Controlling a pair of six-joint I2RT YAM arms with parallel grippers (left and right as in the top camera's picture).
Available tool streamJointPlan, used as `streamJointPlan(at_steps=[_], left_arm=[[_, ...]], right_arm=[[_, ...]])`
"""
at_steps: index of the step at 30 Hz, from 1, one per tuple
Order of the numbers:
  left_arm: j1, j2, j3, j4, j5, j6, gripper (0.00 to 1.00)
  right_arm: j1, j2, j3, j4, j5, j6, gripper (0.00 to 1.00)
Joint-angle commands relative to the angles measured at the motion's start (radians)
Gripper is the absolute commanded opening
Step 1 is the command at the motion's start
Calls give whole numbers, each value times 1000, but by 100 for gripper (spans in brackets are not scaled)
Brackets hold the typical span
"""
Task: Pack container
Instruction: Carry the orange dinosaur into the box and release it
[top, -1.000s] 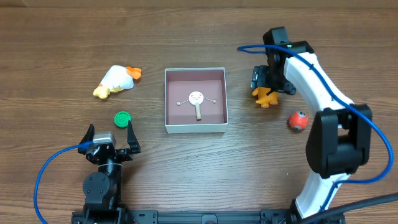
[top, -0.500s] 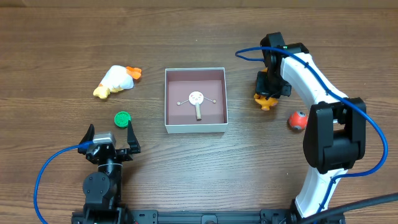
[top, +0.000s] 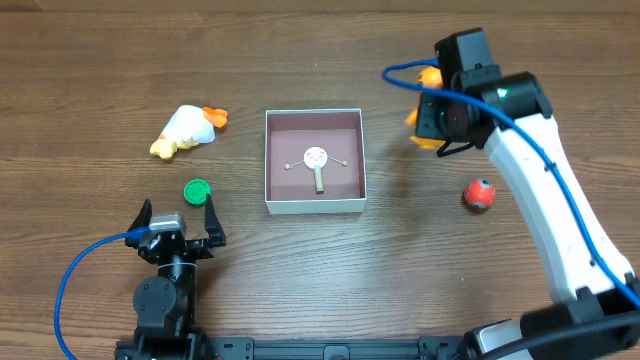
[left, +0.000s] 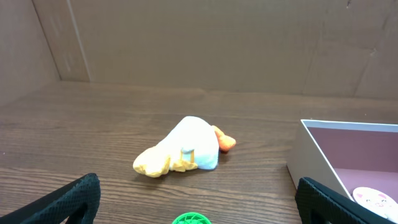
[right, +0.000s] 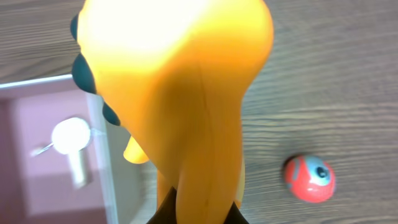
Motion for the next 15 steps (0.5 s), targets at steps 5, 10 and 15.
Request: streamJointPlan(at_steps=[5,10,15], left_arm=[[5,-10,-5,4,12,26,100],[5,-10,-5,4,12,26,100],[5,-10,-5,4,12,26,100]], right_arm=[[240,-12,13,38,-19,15,4],[309,9,6,98,-20,111,4],[316,36,-50,161,-20,123,4]])
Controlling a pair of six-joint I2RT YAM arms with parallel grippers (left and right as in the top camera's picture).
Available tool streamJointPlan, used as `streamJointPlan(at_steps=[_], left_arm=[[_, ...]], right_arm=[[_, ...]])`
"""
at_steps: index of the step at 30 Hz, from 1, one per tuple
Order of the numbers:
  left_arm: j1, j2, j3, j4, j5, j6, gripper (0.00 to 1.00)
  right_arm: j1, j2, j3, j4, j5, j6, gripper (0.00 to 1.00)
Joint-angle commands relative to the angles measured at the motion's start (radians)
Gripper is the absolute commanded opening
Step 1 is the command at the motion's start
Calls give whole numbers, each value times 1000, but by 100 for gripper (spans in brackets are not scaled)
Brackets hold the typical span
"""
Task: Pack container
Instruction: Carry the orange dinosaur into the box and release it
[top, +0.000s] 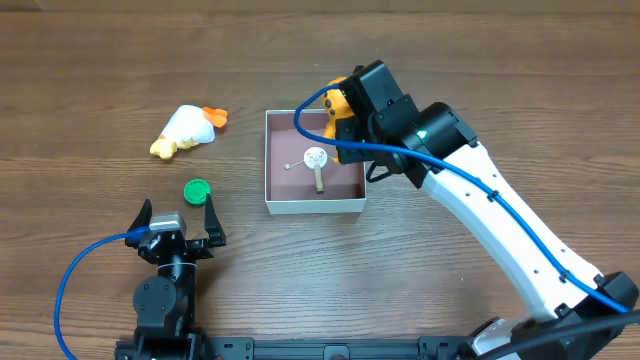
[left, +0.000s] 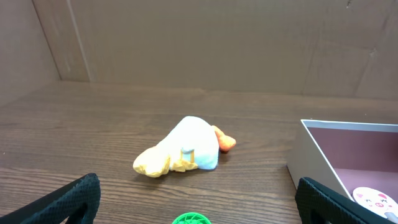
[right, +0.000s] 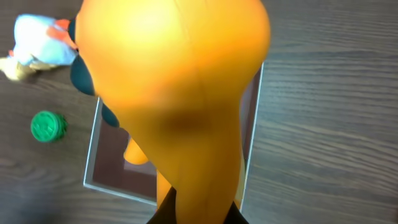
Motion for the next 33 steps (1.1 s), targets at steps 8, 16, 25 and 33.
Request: streamJointPlan(at_steps=[8,16,25,33], left_arm=[[5,-10,-5,4,12,26,100],[5,-10,-5,4,12,26,100],[5,-10,-5,4,12,26,100],[5,-10,-5,4,12,26,100]], right_arm=[[-2,122,-51,61,-16,43,4],[-2,171,-51,84,-25,55,4],[-2,179,-55,110,-25,55,6],[-2,226,-56,121,-25,84,7]])
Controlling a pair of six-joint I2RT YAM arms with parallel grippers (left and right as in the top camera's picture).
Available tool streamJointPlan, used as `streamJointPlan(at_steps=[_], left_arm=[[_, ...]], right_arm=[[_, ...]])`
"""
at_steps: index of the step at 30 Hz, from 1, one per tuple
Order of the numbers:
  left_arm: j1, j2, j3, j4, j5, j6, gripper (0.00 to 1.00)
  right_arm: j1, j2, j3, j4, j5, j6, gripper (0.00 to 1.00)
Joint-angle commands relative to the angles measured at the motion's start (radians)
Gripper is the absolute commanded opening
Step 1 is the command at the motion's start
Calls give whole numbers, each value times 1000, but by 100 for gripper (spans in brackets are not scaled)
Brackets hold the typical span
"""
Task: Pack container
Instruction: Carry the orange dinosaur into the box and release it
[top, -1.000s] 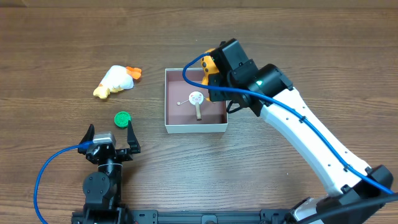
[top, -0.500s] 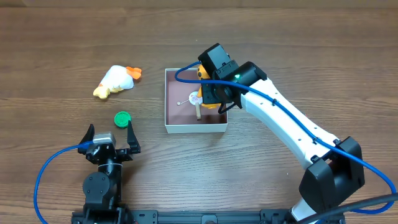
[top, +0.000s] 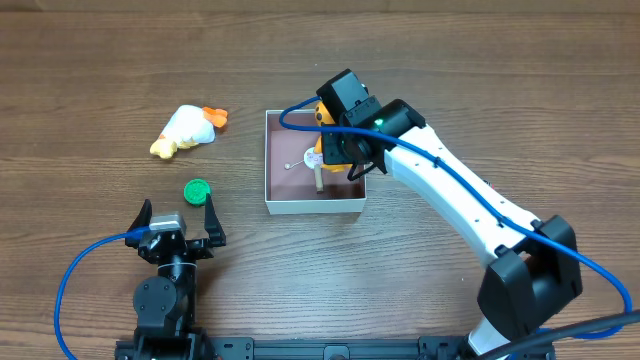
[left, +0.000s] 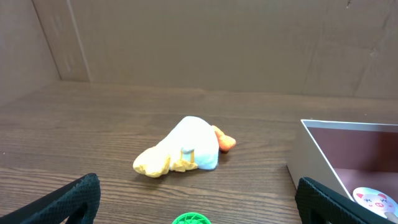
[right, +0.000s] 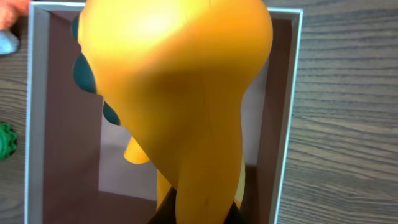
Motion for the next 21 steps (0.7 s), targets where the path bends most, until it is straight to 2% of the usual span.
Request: streamJointPlan(at_steps=[1,19,21], left_arm=[[5,-10,-5,4,12,26,100],[5,-10,-5,4,12,26,100],[5,-10,-5,4,12,26,100]], right_arm=[[0,37,-1,8,-5,26,7],[-3,150,-1,45,6,49,8],[-3,151,-1,45,18,51,18]])
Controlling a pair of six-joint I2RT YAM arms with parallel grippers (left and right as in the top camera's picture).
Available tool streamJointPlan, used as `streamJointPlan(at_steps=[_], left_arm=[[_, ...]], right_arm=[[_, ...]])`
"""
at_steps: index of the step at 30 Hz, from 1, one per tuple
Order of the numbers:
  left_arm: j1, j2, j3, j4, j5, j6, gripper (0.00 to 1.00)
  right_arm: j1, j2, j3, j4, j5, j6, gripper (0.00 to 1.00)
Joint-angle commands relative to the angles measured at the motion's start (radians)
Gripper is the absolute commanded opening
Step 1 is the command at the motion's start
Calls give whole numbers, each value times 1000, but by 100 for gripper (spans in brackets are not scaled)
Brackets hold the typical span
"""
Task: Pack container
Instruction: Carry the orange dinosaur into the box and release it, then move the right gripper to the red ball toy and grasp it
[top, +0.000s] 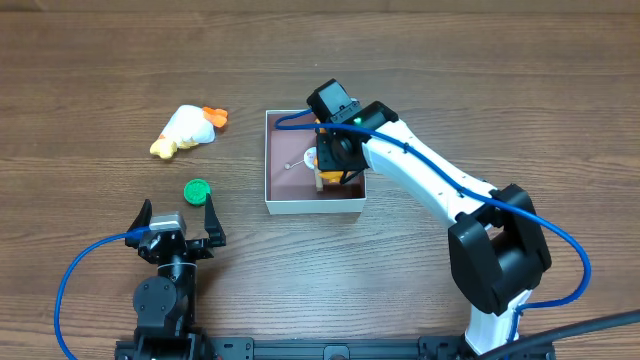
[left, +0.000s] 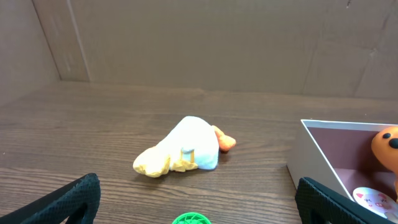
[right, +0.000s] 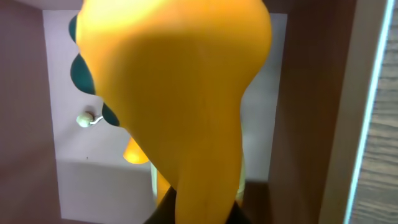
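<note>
A white box (top: 314, 206) with a pink inside stands mid-table. My right gripper (top: 335, 158) is down inside it, shut on an orange toy (right: 180, 93) with dark green spots that fills the right wrist view and hides the fingers. The toy's top (left: 387, 144) shows over the box wall in the left wrist view. Below it lies a small white pig-face charm (left: 372, 200) on a stick. My left gripper (top: 178, 222) rests open near the front edge, nothing between its fingers.
A white and yellow plush duck (top: 185, 130) lies left of the box, and a green cap (top: 197, 190) sits just ahead of my left gripper. The right arm stretches across the table's right half and covers the surface under it.
My right gripper has moved lower into the box with the orange toy, which now shows inside the box in the left wrist view. The left arm has not moved.
My right gripper held the orange toy right of the box, near a red ball. It was then over the box's back right corner, then over the box's inside, and now sits low inside it. The left gripper stayed open throughout.
</note>
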Motion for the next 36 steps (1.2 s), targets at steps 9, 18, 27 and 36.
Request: streamJointPlan(at_steps=[9,18,27,36], left_arm=[[5,-10,-5,4,12,26,100],[5,-10,-5,4,12,26,100],[5,-10,-5,4,12,26,100],[5,-10,-5,4,12,26,100]], right_arm=[[-2,1,2,8,24,15,36],[-2,-42,37,-10,29,14,42],[-2,-143,121,-92,103,7,49],[-114,-294,176,-327,269,135,58]])
